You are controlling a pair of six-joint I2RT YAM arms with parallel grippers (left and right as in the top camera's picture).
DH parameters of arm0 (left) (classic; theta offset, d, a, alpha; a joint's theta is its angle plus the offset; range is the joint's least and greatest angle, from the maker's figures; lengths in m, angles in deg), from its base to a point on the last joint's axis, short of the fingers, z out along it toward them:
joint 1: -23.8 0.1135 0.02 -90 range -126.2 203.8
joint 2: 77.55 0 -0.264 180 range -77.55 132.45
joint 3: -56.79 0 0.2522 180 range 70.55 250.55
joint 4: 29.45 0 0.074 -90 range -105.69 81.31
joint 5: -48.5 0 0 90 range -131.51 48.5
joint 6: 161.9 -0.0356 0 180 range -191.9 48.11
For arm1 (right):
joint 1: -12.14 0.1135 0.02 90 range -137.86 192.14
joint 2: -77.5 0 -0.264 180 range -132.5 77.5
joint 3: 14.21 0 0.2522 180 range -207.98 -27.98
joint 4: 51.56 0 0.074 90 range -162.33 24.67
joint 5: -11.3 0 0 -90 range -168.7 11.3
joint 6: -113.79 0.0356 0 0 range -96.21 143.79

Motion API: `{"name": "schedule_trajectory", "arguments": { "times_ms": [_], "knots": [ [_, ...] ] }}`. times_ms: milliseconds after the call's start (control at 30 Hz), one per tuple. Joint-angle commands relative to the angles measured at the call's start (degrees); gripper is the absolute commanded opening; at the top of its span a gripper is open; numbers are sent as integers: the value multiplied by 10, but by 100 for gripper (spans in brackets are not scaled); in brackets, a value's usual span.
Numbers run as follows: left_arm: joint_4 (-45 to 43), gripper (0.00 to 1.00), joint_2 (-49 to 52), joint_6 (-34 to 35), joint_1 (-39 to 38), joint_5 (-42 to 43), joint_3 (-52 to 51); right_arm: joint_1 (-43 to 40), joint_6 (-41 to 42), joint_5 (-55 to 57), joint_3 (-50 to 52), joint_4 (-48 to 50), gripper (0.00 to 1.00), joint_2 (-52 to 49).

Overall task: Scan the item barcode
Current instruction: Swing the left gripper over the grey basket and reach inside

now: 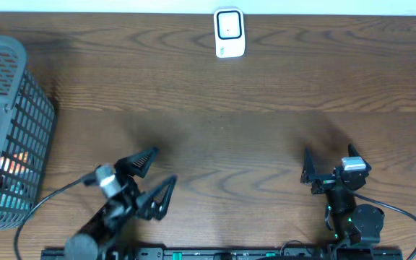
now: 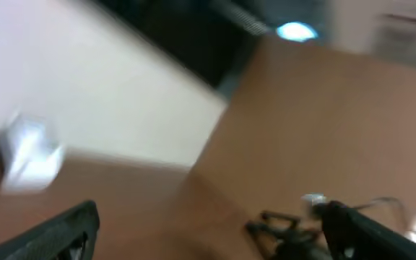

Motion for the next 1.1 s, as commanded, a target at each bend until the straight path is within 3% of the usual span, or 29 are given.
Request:
{"name": "schedule_trajectory", "arguments": {
  "times_ms": [0, 267, 467, 600, 700, 767, 833, 1000, 1067],
  "knots": [
    [-72, 98, -4, 35, 0, 24, 15, 3, -4, 2, 0, -3, 99, 3],
    [-72, 98, 41, -1, 0, -36, 125, 3, -4, 2, 0, -3, 99, 3],
    [-69, 98, 183, -78, 0, -9, 272, 3, -4, 2, 0, -3, 99, 3],
    [-5, 98, 321, -153, 1, -4, 421, 3, -4, 2, 0, -3, 99, 3],
    [92, 98, 412, -226, 16, -11, 547, 3, -4, 2, 0, -3, 99, 3],
    [212, 98, 482, -282, 46, -62, 658, 3, -4, 2, 0, -3, 99, 3],
    [330, 98, 534, -329, 81, -136, 750, 3, -4, 2, 0, -3, 99, 3],
    [679, 98, 683, -384, 225, -475, 1024, 3, -4, 2, 0, -3, 99, 3],
    [750, 98, 730, -409, 284, -489, 1098, 3, -4, 2, 0, -3, 99, 3]
  ]
}}
